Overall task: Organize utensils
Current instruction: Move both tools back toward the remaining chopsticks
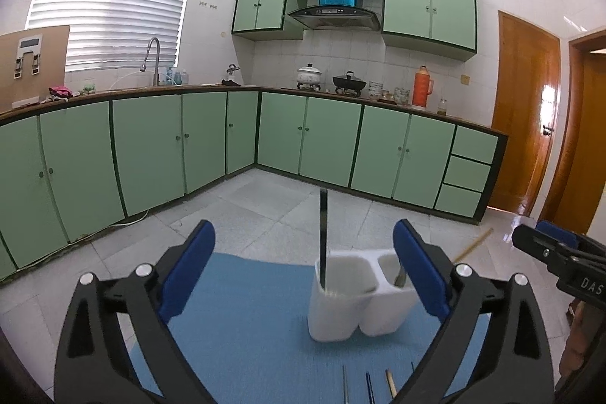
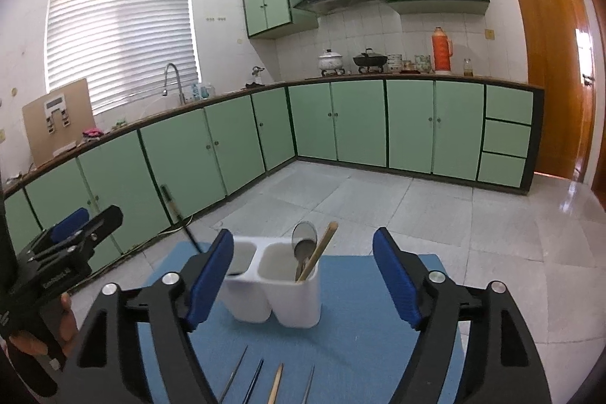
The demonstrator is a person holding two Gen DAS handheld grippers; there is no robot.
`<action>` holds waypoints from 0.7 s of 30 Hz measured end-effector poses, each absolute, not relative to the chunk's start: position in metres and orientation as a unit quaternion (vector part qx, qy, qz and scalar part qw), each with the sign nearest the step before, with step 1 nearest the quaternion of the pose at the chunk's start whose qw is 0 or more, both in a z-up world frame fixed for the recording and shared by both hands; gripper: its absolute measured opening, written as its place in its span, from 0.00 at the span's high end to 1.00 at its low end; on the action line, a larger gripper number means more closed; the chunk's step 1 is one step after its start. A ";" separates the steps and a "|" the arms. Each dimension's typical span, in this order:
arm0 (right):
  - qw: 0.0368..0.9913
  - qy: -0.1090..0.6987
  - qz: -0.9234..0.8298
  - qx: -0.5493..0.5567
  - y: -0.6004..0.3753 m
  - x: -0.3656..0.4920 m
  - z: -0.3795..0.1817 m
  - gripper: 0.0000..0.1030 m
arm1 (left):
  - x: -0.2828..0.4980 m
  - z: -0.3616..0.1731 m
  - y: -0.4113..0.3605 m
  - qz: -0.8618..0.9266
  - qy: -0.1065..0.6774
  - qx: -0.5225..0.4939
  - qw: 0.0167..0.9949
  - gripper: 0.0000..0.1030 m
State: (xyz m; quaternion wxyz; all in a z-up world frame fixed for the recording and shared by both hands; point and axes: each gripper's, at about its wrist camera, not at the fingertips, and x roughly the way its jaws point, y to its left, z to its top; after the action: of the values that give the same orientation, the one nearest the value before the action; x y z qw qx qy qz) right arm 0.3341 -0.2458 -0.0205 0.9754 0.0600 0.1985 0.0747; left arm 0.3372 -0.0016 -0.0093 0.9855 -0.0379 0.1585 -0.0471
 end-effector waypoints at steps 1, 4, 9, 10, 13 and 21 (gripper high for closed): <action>0.976 0.198 0.074 0.054 -0.244 0.326 -0.023 0.23 | 0.333 -0.011 -0.002 -0.047 0.159 -0.037 0.985 0.08; 0.976 0.201 0.074 0.047 -0.242 0.305 -0.033 0.18 | 0.314 -0.020 -0.005 -0.051 0.166 -0.031 0.984 0.07; 0.972 0.221 0.072 0.044 -0.239 0.276 -0.055 0.11 | 0.283 -0.048 -0.003 -0.057 0.194 -0.022 0.979 0.06; 0.971 0.225 0.072 0.046 -0.239 0.272 -0.059 0.10 | 0.276 -0.056 -0.003 -0.058 0.203 -0.019 0.977 0.06; 0.965 0.247 0.071 0.052 -0.236 0.255 -0.079 0.06 | 0.258 -0.078 -0.001 -0.061 0.233 -0.005 0.971 0.06; 0.948 0.306 0.071 0.048 -0.223 0.226 -0.125 0.06 | 0.222 -0.129 0.013 -0.049 0.298 0.007 0.953 0.06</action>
State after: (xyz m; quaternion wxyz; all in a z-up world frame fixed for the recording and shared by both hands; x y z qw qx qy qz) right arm 0.2261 -0.2230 -0.1248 0.9481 0.0485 0.3062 0.0710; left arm 0.2218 0.0132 -0.1288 0.9533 0.0075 0.2977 -0.0495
